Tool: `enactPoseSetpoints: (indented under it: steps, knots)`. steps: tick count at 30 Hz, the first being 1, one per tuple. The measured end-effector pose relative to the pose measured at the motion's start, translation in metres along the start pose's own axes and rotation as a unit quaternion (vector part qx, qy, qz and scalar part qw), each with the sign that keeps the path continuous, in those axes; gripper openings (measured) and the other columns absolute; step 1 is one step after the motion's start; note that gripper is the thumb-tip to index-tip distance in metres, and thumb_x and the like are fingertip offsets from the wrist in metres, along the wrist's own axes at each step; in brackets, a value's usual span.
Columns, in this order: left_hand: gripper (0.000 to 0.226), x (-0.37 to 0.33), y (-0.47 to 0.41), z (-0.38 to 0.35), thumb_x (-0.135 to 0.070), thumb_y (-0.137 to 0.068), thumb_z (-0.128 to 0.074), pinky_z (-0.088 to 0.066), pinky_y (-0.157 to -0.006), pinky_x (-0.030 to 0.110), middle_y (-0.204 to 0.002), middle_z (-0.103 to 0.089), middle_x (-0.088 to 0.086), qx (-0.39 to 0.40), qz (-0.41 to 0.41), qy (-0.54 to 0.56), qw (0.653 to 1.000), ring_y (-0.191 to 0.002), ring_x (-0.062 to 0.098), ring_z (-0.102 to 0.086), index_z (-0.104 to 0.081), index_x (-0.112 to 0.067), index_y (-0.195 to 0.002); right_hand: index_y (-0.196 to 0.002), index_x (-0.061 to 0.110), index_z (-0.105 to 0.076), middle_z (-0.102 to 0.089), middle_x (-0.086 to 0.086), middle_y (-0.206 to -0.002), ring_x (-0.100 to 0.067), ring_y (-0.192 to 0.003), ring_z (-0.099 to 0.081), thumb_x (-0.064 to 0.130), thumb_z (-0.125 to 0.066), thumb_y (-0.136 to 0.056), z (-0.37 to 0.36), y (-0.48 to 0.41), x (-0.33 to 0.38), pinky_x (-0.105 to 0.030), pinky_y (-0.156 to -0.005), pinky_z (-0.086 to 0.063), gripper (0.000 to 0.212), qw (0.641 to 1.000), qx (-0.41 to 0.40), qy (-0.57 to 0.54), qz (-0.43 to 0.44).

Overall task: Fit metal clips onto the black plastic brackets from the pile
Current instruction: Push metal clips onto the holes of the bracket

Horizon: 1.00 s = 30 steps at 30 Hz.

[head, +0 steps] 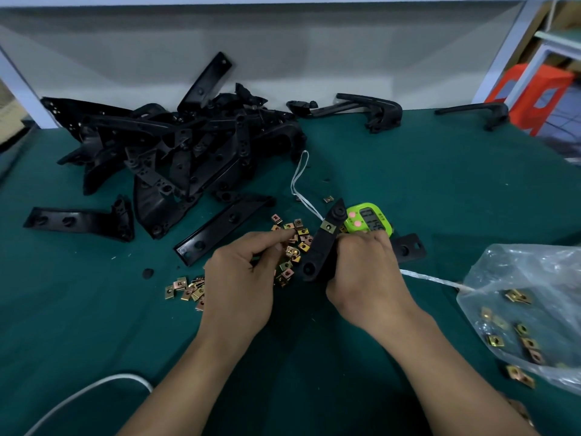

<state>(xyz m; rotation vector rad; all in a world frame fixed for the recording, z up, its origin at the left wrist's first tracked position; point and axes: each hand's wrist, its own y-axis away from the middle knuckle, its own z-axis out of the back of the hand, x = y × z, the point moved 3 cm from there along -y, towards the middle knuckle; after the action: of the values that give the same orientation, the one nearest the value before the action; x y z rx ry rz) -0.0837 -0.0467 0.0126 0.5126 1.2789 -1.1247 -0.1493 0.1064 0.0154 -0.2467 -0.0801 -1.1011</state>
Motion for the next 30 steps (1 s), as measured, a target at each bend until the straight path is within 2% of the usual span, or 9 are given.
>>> enactPoseSetpoints:
  steps: [2,4,8,10,12,16,20,25,30]
  knots:
    - [0.044,0.002,-0.002,0.001,-0.003,-0.098,-0.062,-0.049,-0.081,0.008,-0.097,-0.075,-0.024,0.013,0.004,0.005,1.000,-0.093,-0.004,-0.070,-0.075,-0.045,-0.108,-0.063,0.024,-0.034,-0.042,0.005,-0.067,-0.022,-0.072,-0.040,0.006,-0.062,-0.062,0.000,0.000,0.000,-0.028,-0.086,-0.028,0.033,1.000,-0.001,-0.005,-0.002]
    - [0.039,0.005,-0.002,0.001,-0.006,-0.096,-0.066,-0.051,-0.077,0.009,-0.091,-0.078,-0.017,0.030,0.030,0.027,0.999,-0.085,-0.001,-0.072,-0.073,-0.039,-0.115,-0.063,0.025,-0.033,-0.038,0.007,-0.066,-0.021,-0.072,-0.038,0.005,-0.062,-0.061,-0.001,0.001,-0.001,-0.027,-0.086,-0.028,0.035,1.000,-0.002,-0.005,-0.001]
    - [0.010,0.004,0.000,-0.002,-0.018,-0.078,-0.079,-0.058,-0.061,0.021,-0.078,-0.077,0.010,0.047,0.141,0.215,0.965,-0.066,0.016,-0.073,-0.080,-0.017,-0.089,-0.069,0.023,-0.046,-0.051,0.003,-0.074,-0.021,-0.076,-0.042,0.006,-0.059,-0.062,-0.001,-0.002,-0.004,-0.027,-0.086,-0.027,0.023,1.000,0.000,0.004,-0.006]
    - [0.021,0.003,0.001,-0.002,-0.026,-0.069,-0.079,-0.058,-0.060,0.023,-0.077,-0.076,0.015,0.068,0.162,0.269,0.947,-0.065,0.018,-0.072,-0.081,-0.015,-0.087,-0.071,0.021,-0.049,-0.053,0.002,-0.075,-0.021,-0.077,-0.045,0.005,-0.058,-0.061,0.000,-0.003,-0.006,-0.027,-0.087,-0.028,0.021,1.000,-0.001,0.003,-0.009]
    - [0.026,0.003,0.001,-0.003,-0.030,-0.068,-0.078,-0.058,-0.062,0.023,-0.079,-0.076,0.013,0.094,0.174,0.289,0.937,-0.067,0.017,-0.072,-0.083,-0.015,-0.090,-0.069,0.021,-0.048,-0.051,0.003,-0.072,-0.022,-0.074,-0.044,0.003,-0.057,-0.060,0.000,-0.004,-0.008,-0.027,-0.087,-0.029,0.022,1.000,-0.009,-0.003,-0.007]
    - [0.023,0.004,0.001,-0.006,-0.020,-0.076,-0.072,-0.058,-0.065,0.023,-0.083,-0.076,0.012,0.144,0.190,0.298,0.924,-0.072,0.015,-0.071,-0.083,-0.012,-0.094,-0.078,0.023,-0.058,-0.053,0.005,-0.079,-0.019,-0.083,-0.049,0.004,-0.058,-0.060,0.002,-0.005,-0.009,-0.026,-0.091,-0.027,0.026,1.000,-0.007,0.018,0.011]
    - [0.027,0.003,0.001,-0.004,-0.023,-0.070,-0.077,-0.056,-0.061,0.022,-0.079,-0.074,0.013,0.187,0.194,0.279,0.922,-0.066,0.014,-0.067,-0.083,-0.011,-0.094,-0.074,0.027,-0.053,-0.049,0.012,-0.073,-0.016,-0.084,-0.053,0.006,-0.062,-0.058,0.007,-0.007,-0.004,-0.028,-0.088,-0.023,0.028,0.995,-0.004,0.078,0.059]
    - [0.033,0.003,-0.001,0.000,-0.025,-0.062,-0.081,-0.054,-0.057,0.021,-0.072,-0.073,0.011,0.180,0.202,0.255,0.928,-0.059,0.015,-0.064,-0.083,-0.017,-0.094,-0.076,0.029,-0.053,-0.059,0.011,-0.080,-0.014,-0.089,-0.053,0.011,-0.062,-0.064,0.008,-0.006,-0.003,-0.032,-0.092,-0.025,0.024,0.991,0.024,0.093,0.088]
    - [0.031,0.001,-0.001,0.003,-0.021,-0.062,-0.084,-0.054,-0.056,0.024,-0.073,-0.074,0.017,0.200,0.188,0.212,0.938,-0.056,0.018,-0.064,-0.082,-0.021,-0.093,-0.072,0.028,-0.046,-0.049,0.012,-0.073,-0.017,-0.088,-0.052,0.010,-0.063,-0.065,0.010,-0.003,0.001,-0.033,-0.092,-0.025,0.026,0.986,0.026,0.123,0.113]
